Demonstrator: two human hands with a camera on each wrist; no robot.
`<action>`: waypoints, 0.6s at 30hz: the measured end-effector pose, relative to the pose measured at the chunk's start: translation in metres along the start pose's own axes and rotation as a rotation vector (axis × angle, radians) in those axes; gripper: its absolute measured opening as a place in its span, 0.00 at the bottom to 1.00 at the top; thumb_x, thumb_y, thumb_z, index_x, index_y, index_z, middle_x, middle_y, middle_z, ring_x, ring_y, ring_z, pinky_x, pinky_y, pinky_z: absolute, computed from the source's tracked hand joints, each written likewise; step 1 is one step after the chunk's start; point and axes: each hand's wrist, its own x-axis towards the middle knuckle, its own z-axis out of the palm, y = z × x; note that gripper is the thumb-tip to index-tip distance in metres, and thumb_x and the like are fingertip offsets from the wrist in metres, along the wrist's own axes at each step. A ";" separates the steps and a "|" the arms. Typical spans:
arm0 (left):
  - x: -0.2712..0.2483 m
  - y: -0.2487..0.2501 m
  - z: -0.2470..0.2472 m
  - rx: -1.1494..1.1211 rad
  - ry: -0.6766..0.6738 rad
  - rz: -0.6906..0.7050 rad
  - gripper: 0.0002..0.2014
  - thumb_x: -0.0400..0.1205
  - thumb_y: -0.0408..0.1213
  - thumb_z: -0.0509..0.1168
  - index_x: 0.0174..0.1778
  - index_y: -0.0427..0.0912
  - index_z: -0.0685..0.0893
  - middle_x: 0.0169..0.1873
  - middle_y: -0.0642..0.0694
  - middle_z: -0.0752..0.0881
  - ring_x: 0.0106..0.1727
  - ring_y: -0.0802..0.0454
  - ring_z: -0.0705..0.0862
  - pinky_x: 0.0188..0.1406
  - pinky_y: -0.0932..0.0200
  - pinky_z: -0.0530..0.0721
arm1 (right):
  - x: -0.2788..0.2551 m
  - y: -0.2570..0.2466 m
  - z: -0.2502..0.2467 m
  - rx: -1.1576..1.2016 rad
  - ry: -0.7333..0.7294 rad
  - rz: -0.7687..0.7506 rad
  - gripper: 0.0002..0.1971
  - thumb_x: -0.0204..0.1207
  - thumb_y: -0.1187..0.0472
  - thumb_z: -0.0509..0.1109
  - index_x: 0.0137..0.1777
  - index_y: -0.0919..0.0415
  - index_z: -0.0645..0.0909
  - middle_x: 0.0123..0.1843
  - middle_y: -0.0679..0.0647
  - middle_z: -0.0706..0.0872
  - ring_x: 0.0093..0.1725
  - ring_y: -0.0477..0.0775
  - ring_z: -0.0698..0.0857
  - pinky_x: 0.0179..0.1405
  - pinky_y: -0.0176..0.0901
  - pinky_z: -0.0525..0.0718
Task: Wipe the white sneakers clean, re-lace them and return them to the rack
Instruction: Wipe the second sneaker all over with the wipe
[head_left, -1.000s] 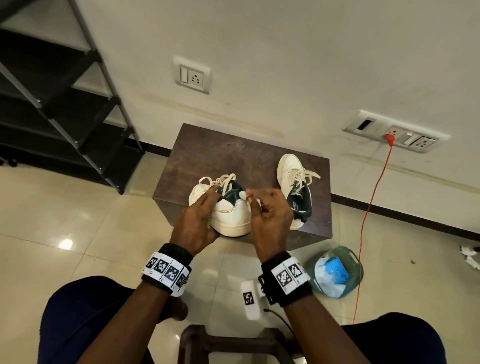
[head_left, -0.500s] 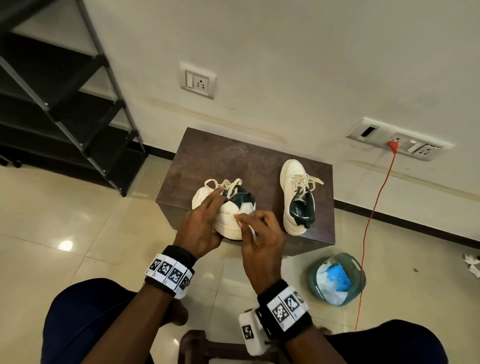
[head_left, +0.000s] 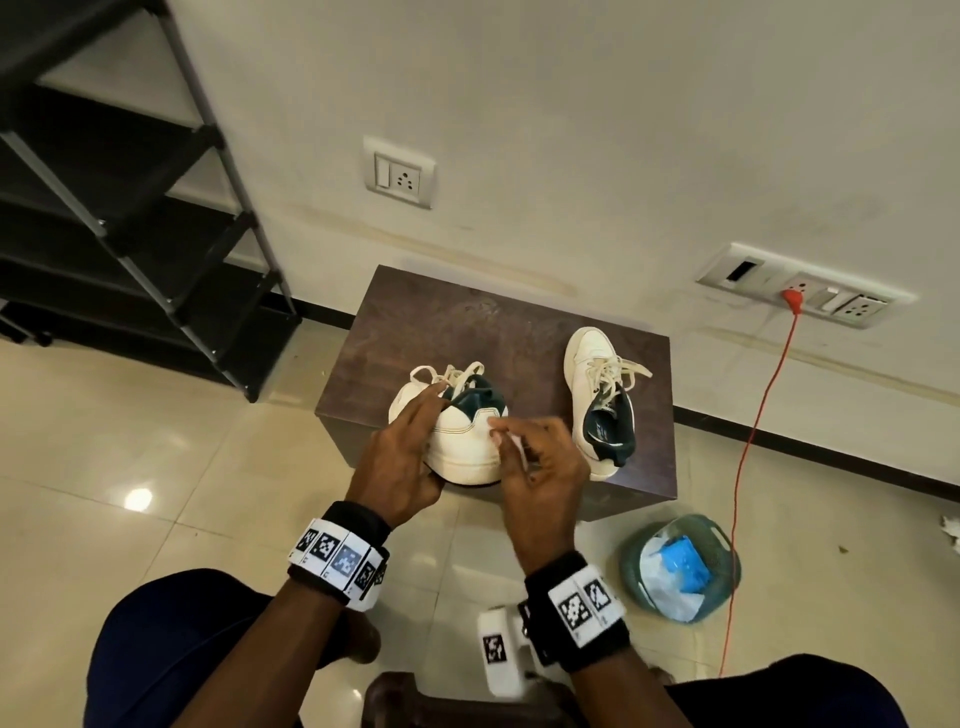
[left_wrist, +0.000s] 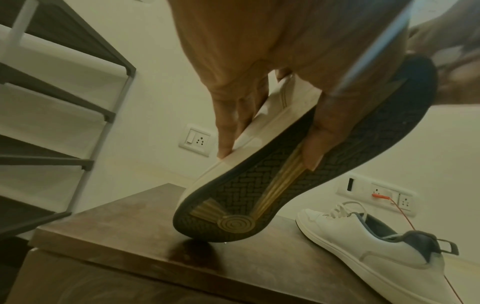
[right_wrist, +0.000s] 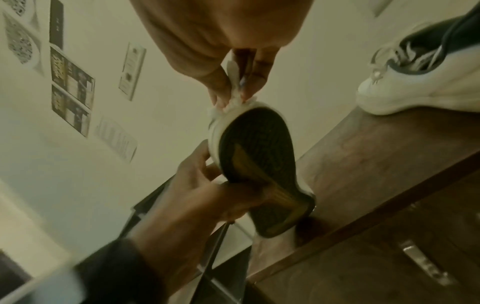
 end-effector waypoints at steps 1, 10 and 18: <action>-0.001 0.000 0.001 0.006 -0.011 0.010 0.45 0.65 0.26 0.73 0.81 0.46 0.70 0.80 0.49 0.76 0.75 0.43 0.80 0.63 0.49 0.87 | 0.012 0.010 0.001 0.000 0.037 0.048 0.10 0.76 0.72 0.76 0.49 0.56 0.93 0.45 0.53 0.86 0.45 0.48 0.87 0.45 0.48 0.87; 0.001 -0.002 0.003 -0.046 -0.002 -0.026 0.44 0.64 0.25 0.72 0.81 0.43 0.72 0.77 0.48 0.79 0.75 0.45 0.81 0.66 0.50 0.85 | -0.011 -0.006 -0.006 0.045 0.005 0.055 0.10 0.77 0.72 0.76 0.51 0.58 0.92 0.47 0.52 0.87 0.46 0.49 0.88 0.47 0.44 0.87; 0.003 0.001 0.005 -0.094 0.009 -0.016 0.42 0.66 0.31 0.70 0.81 0.39 0.72 0.76 0.44 0.80 0.75 0.46 0.80 0.72 0.55 0.81 | 0.023 0.020 0.005 0.032 0.072 0.236 0.09 0.76 0.70 0.76 0.48 0.55 0.91 0.46 0.52 0.89 0.45 0.46 0.88 0.48 0.55 0.88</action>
